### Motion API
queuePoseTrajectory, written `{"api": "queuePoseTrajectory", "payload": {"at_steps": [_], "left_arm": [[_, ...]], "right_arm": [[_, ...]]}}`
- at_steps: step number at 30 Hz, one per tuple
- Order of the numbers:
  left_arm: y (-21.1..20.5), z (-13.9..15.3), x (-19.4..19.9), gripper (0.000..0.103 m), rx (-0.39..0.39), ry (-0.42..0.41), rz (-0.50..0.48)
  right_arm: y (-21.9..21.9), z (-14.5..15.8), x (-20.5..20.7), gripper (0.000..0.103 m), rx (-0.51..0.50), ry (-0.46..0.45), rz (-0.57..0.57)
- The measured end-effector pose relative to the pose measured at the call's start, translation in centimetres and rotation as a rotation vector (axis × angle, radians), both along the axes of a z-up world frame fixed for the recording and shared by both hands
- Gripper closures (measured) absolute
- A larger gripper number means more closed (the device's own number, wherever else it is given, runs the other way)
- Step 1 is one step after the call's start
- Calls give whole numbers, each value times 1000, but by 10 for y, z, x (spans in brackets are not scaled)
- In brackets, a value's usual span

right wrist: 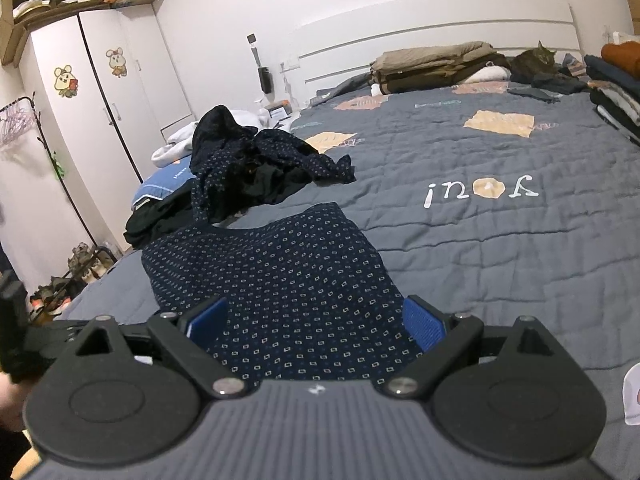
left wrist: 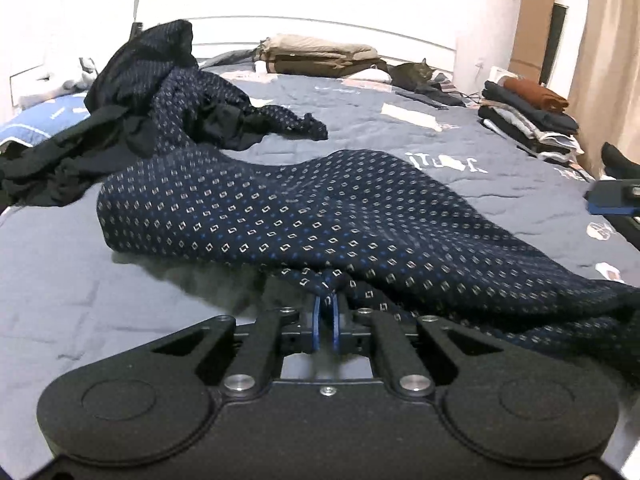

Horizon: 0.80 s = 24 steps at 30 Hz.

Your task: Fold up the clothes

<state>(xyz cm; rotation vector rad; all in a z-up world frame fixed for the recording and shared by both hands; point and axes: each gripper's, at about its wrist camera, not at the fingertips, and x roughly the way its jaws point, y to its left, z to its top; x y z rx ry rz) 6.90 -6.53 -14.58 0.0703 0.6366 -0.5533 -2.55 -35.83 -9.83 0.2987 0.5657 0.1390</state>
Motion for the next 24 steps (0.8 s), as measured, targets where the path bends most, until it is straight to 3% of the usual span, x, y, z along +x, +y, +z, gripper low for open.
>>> {"api": "queuePoseTrajectory", "payload": {"at_steps": [11, 15, 17, 21, 23, 24], "left_arm": [[20, 37, -69, 97, 9, 22, -70], [28, 47, -105, 103, -11, 63, -139], [24, 45, -118, 103, 58, 72, -160], [25, 33, -115, 101, 96, 82, -98], [25, 27, -107, 82, 97, 77, -51], [25, 24, -103, 59, 100, 68, -28]], "right_arm": [[1, 8, 1, 9, 29, -17, 30], [0, 7, 1, 9, 27, -10, 35], [0, 6, 1, 9, 29, -3, 37], [1, 4, 1, 9, 29, 7, 32], [2, 5, 0, 9, 29, 5, 35], [4, 6, -1, 9, 27, 1, 40]]}}
